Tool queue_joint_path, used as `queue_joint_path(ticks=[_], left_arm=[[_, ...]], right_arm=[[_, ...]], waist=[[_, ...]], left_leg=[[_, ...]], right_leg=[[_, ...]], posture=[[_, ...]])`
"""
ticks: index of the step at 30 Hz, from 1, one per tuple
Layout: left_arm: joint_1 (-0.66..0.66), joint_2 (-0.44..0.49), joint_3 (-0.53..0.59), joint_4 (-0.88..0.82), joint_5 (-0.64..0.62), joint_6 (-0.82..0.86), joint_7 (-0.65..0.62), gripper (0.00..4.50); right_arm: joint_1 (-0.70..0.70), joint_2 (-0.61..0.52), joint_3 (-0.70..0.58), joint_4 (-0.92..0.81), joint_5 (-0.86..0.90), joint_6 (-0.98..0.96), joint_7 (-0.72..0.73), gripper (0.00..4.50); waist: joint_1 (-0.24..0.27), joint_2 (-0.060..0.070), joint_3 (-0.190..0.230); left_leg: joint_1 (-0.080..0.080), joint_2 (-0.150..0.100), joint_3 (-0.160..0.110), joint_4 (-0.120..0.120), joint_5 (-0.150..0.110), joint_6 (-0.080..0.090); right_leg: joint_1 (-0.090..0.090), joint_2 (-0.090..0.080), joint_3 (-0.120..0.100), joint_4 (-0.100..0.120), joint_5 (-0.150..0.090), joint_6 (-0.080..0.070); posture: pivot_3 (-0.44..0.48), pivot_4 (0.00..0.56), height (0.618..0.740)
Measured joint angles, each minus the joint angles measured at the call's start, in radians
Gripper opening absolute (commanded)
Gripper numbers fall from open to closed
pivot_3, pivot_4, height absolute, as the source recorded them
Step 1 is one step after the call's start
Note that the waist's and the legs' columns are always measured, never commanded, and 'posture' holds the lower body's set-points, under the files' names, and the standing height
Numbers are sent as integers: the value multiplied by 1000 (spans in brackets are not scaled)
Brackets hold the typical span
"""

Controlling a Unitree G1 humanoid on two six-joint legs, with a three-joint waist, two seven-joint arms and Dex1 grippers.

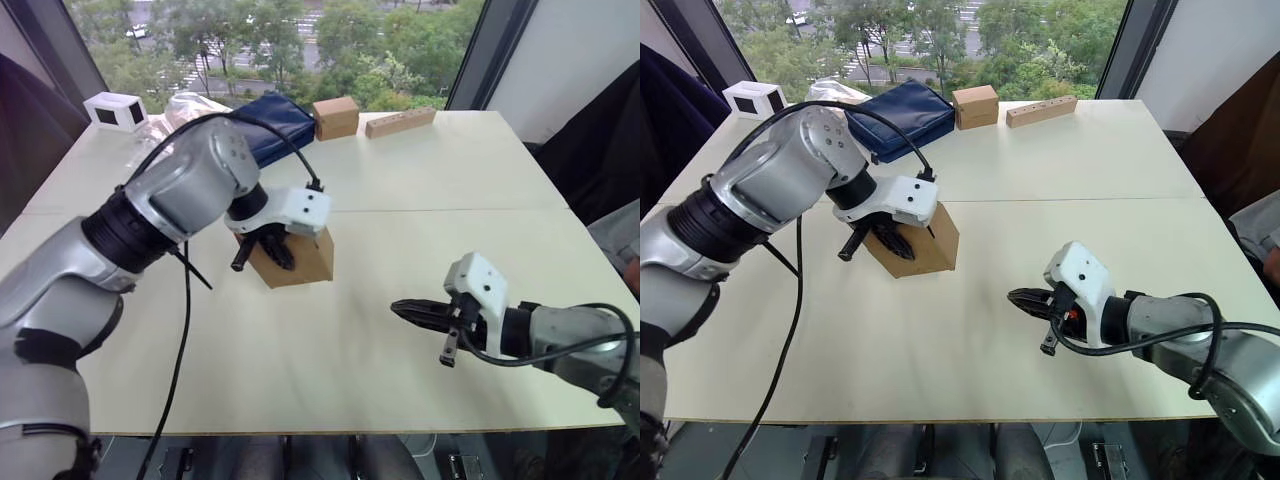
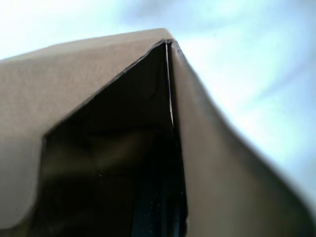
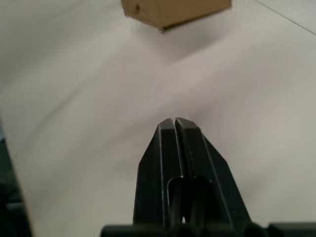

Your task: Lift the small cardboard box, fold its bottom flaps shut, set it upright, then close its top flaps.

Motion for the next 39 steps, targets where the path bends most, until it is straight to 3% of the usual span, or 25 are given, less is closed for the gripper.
queue_joint_path(ticks=[7, 18, 21, 27, 35, 39], left_arm=[[-16, -80, -86, 27, 62, 75, 9, 0], [39, -121, -132, -77, 110, 243, 22, 0], [60, -129, -133, -94, 110, 286, 32, 656], [61, -154, -130, -98, 92, 351, 50, 2929], [-72, -227, 8, 39, -49, 533, 60, 2929], [-131, -280, 204, 199, -194, 659, 55, 2929]], right_arm=[[47, 103, 12, -30, -70, -26, -72, 12], [36, 138, 39, 7, -149, -39, -64, 12], [18, 150, 45, 13, -159, -37, -61, 0], [-3, 151, 45, 21, -166, -27, -51, 0], [-55, 156, 30, 43, -123, 10, -15, 0], [-75, 177, -5, 68, -63, 16, 8, 0]], waist=[[1, 0, 0], [0, 0, 0], [1, 0, 0], [1, 0, 0], [1, 0, 0], [-2, 1, 0]], left_leg=[[0, 0, 0, 1, 0, 0], [1, 0, 0, 1, 0, 0], [1, 0, 0, 1, 0, 0], [1, -1, 0, 1, 0, 0], [0, -1, 0, 2, 0, 0], [1, -1, 0, 2, 0, 0]], right_leg=[[1, 0, 0, 1, 0, 0], [1, 0, 0, 1, 0, 0], [1, 0, 0, 1, 0, 0], [1, 0, 0, 1, 0, 0], [0, 0, 0, 2, 0, 0], [0, 0, 0, 3, 0, 0]], posture=[[0, 150, 740], [0, 150, 740], [0, 150, 740], [0, 150, 740], [0, 150, 740], [0, 150, 740]])
